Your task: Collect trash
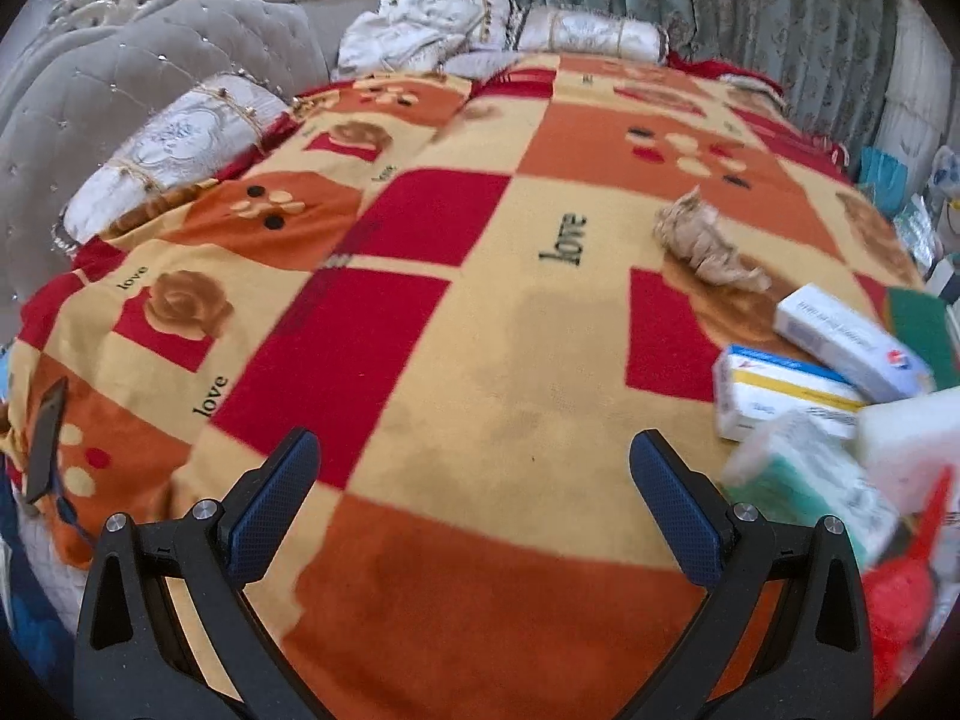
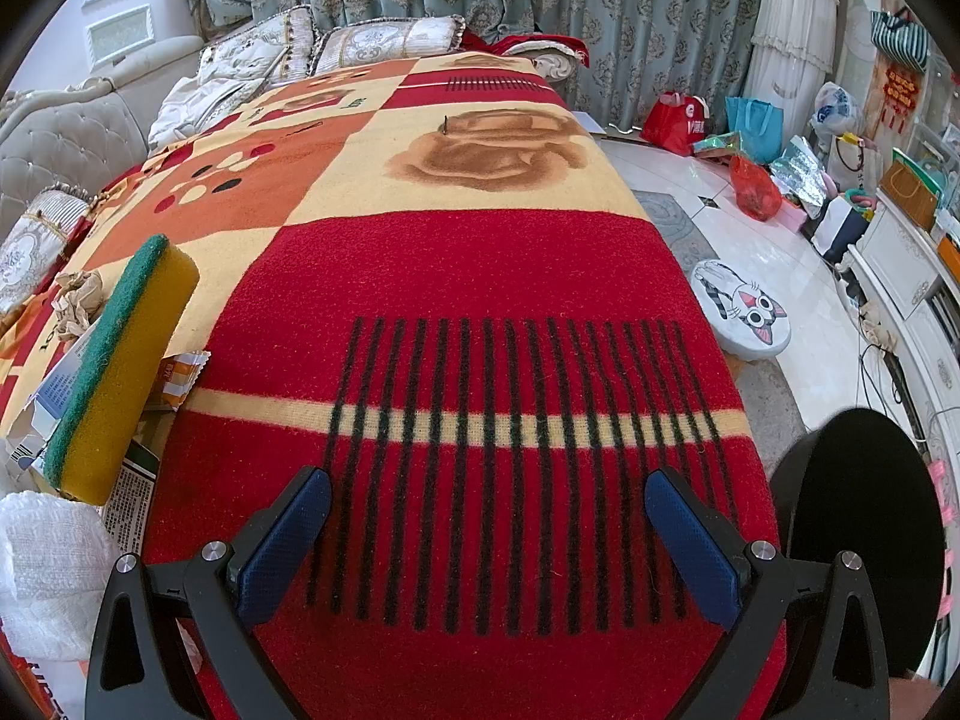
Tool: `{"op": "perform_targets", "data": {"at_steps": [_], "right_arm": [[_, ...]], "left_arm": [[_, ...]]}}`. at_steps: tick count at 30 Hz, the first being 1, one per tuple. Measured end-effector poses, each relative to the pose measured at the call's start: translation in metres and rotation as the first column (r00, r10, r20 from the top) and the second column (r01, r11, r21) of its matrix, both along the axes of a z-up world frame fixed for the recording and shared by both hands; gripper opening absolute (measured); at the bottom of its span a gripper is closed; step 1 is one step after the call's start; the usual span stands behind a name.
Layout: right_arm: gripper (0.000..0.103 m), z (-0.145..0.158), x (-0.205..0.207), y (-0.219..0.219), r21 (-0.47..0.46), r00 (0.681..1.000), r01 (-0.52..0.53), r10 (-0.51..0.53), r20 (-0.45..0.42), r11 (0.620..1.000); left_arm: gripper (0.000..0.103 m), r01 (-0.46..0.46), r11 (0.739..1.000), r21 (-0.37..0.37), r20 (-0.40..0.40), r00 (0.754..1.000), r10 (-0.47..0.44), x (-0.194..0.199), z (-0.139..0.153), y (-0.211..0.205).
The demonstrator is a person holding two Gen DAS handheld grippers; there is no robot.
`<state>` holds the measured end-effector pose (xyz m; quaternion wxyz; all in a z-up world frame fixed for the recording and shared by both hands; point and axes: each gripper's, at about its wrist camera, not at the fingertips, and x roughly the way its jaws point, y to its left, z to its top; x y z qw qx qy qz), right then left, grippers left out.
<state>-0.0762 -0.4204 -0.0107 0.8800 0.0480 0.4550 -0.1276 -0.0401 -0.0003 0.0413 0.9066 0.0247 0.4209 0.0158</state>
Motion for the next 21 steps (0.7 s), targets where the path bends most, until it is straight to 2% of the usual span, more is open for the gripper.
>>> {"op": "perform_targets", "data": {"at_steps": [5, 13, 17, 21], "right_arm": [[0.103, 0.000, 0.000, 0.000, 0.000, 1.000, 0.000, 0.000, 0.000, 1.000], [0.103, 0.000, 0.000, 0.000, 0.001, 1.000, -0.001, 0.001, -0.002, 1.000], [0.103, 0.005, -0.009, -0.005, 0.029, 0.996, -0.065, 0.067, -0.064, 0.997], [0.103, 0.026, -0.034, 0.002, 0.045, 0.998, -0.066, 0.066, -0.002, 0.997]], "left_arm": [[0.103, 0.007, 1.000, -0.013, 0.060, 0.998, -0.006, -0.028, 0.031, -0.011], [0.103, 0.054, 0.996, -0.069, 0.132, 0.990, -0.045, -0.075, 0.070, -0.052], [0.103, 0.082, 0.995, -0.058, 0.162, 0.984, -0.072, -0.090, 0.081, -0.071], [0.103, 0.097, 0.992, -0.076, 0.195, 0.977, -0.081, -0.101, 0.092, -0.082]]}}
